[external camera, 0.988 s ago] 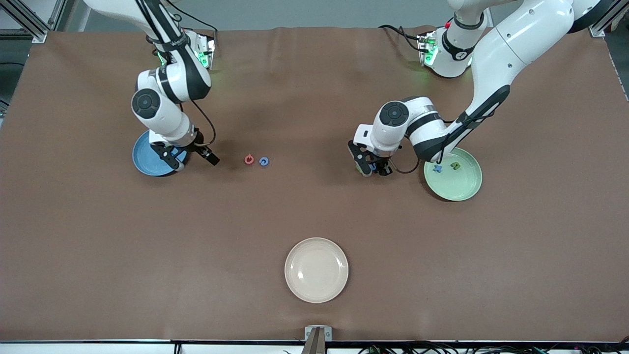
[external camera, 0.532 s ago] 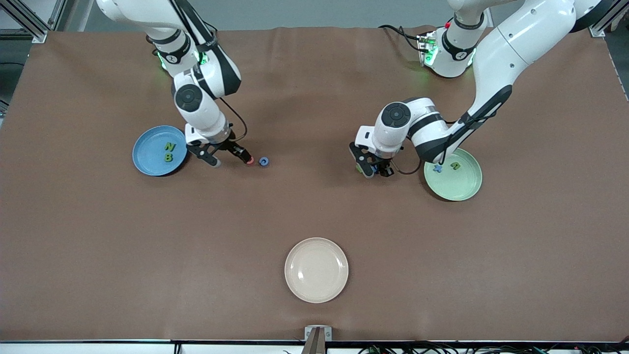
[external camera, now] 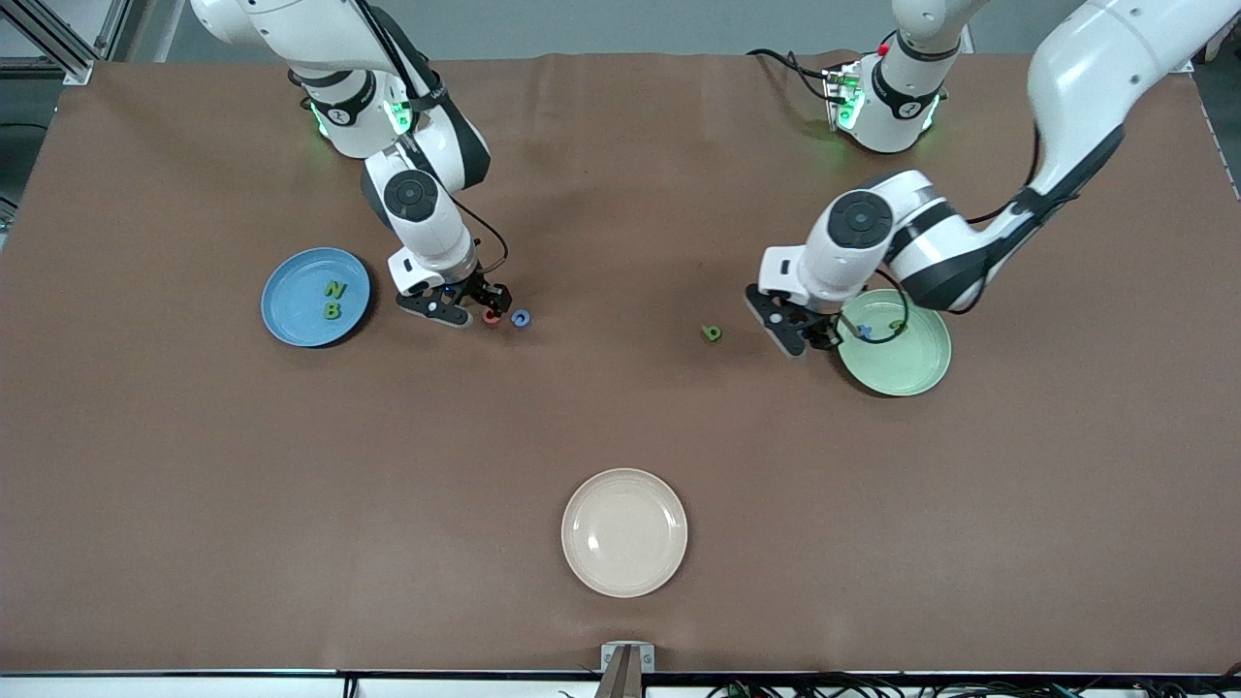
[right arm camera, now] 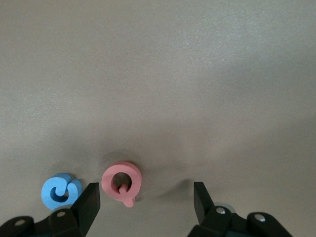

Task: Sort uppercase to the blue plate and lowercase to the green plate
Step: 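Place m on green plate with the left gripper while the right gripper grasps Q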

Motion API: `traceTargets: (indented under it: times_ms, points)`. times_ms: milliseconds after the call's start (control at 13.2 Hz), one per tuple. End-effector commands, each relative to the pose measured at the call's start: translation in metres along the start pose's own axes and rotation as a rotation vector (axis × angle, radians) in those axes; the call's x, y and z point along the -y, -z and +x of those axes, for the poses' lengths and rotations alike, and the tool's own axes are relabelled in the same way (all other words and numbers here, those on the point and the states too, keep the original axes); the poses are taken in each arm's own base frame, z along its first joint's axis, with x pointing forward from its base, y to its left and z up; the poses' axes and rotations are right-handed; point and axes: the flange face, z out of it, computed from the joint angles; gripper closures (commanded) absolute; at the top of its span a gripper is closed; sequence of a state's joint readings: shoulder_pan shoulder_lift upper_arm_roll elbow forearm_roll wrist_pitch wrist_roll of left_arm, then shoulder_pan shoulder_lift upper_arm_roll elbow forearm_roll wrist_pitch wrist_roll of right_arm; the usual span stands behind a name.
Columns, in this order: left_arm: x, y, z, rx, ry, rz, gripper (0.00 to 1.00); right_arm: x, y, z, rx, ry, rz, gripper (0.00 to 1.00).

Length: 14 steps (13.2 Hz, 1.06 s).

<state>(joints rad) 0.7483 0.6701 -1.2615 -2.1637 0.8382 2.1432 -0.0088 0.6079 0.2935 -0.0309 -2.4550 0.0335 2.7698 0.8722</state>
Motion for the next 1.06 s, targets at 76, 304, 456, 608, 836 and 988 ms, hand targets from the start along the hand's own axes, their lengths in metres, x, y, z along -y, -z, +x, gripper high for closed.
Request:
traceTargets:
  times_ms: [76, 304, 456, 608, 836, 988]
  points:
    - [0.022, -0.005, -0.044, 0.058, 0.037, -0.014, 0.96, 0.008, -0.011, 0.002, -0.02, 0.025, 0.008, 0.17]
    - [0.055, -0.009, -0.069, 0.054, -0.001, -0.022, 0.96, 0.011, -0.013, 0.001, -0.021, 0.027, 0.009, 0.19]
    - [0.078, -0.022, -0.086, 0.062, -0.003, -0.007, 0.96, 0.016, -0.016, -0.003, -0.024, 0.037, 0.013, 0.24]
    - [0.095, -0.038, -0.096, 0.038, -0.003, 0.006, 0.96, 0.016, -0.018, -0.003, -0.022, 0.039, 0.01, 0.41]
    - [0.121, -0.058, -0.114, 0.035, -0.017, 0.035, 0.96, 0.013, -0.019, -0.002, -0.017, 0.038, 0.002, 0.76]
    - [0.132, -0.067, -0.125, 0.04, -0.02, 0.047, 0.96, 0.008, -0.019, 0.004, -0.014, 0.027, -0.003, 0.98]
